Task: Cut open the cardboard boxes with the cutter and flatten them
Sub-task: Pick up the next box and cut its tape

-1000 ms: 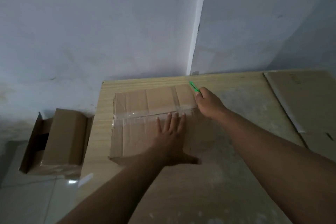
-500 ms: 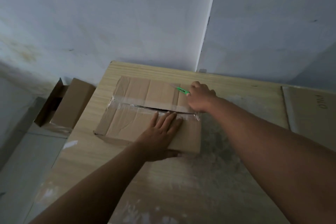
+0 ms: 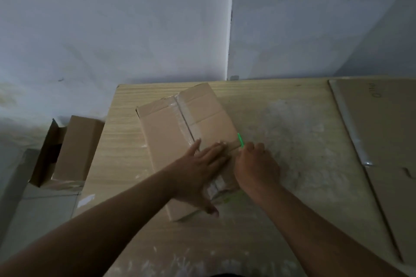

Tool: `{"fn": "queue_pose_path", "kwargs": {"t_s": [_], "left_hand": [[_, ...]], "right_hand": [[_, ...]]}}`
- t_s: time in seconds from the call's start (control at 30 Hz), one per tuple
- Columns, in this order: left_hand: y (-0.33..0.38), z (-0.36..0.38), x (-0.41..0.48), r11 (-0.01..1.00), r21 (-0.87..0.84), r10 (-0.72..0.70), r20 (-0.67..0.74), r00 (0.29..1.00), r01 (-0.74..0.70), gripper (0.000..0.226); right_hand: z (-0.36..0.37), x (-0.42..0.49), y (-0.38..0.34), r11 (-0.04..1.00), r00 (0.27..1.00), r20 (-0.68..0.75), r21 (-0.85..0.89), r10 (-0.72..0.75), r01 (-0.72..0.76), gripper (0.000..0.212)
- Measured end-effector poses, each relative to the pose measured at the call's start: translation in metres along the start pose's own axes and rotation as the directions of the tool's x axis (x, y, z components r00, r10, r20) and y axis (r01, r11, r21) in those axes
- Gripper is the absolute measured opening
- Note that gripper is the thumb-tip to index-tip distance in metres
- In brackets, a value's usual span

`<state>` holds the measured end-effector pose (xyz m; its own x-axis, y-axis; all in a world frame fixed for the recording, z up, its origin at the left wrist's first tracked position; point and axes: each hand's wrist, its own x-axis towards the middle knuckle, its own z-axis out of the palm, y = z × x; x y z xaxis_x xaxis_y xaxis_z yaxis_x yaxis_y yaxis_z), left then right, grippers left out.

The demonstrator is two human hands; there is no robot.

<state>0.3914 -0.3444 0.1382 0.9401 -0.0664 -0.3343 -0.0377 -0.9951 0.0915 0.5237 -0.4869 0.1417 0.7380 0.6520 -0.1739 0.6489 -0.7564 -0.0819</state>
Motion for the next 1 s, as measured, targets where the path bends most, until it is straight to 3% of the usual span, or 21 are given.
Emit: {"fn": "queue_pose_path", "kwargs": {"t_s": [0.13, 0.23, 0.43, 0.53, 0.7, 0.83, 1.0], "left_hand": [[-0.02, 0.012, -0.019, 0.999, 0.011, 0.054, -0.093, 0.994, -0.053, 0.131], [-0.04, 0.01, -0.032, 0.992, 0.066, 0.112, -0.131, 0.985, -0.104, 0.108], [-0.064, -0.02, -0.029, 0.956, 0.188, 0.239, -0.048, 0.97, -0.226, 0.098], [-0.072, -0.038, -0.031, 0.948, 0.223, 0.221, 0.052, 0.974, -0.227, 0.091], [-0.067, -0.053, -0.024, 0.934, 0.3, 0.116, 0.262, 0.958, -0.195, 0.097], [-0.062, -0.057, -0.018, 0.942, 0.282, 0.103, 0.276, 0.955, -0.183, 0.097], [-0.066, -0.054, -0.011, 0.943, 0.272, 0.117, 0.266, 0.957, -0.191, 0.1]], "right_hand": [[0.016, -0.024, -0.007, 0.998, 0.995, -0.084, 0.037, 0.05, -0.048, 0.022], [0.022, -0.036, -0.018, 0.999, 0.994, -0.1, -0.017, 0.045, -0.047, 0.02], [0.013, -0.035, -0.034, 0.999, 0.998, -0.056, -0.028, 0.038, -0.04, 0.024], [0.012, -0.033, -0.034, 0.996, 0.996, 0.007, 0.018, 0.085, -0.085, 0.022], [-0.006, -0.022, -0.021, 0.937, 0.965, 0.261, 0.325, 0.039, -0.126, 0.033], [-0.031, -0.043, -0.009, 0.657, 0.908, 0.419, 0.682, 0.01, -0.322, 0.032], [-0.017, -0.071, -0.009, 0.74, 0.861, 0.419, 0.668, -0.289, -0.076, 0.028]]}}
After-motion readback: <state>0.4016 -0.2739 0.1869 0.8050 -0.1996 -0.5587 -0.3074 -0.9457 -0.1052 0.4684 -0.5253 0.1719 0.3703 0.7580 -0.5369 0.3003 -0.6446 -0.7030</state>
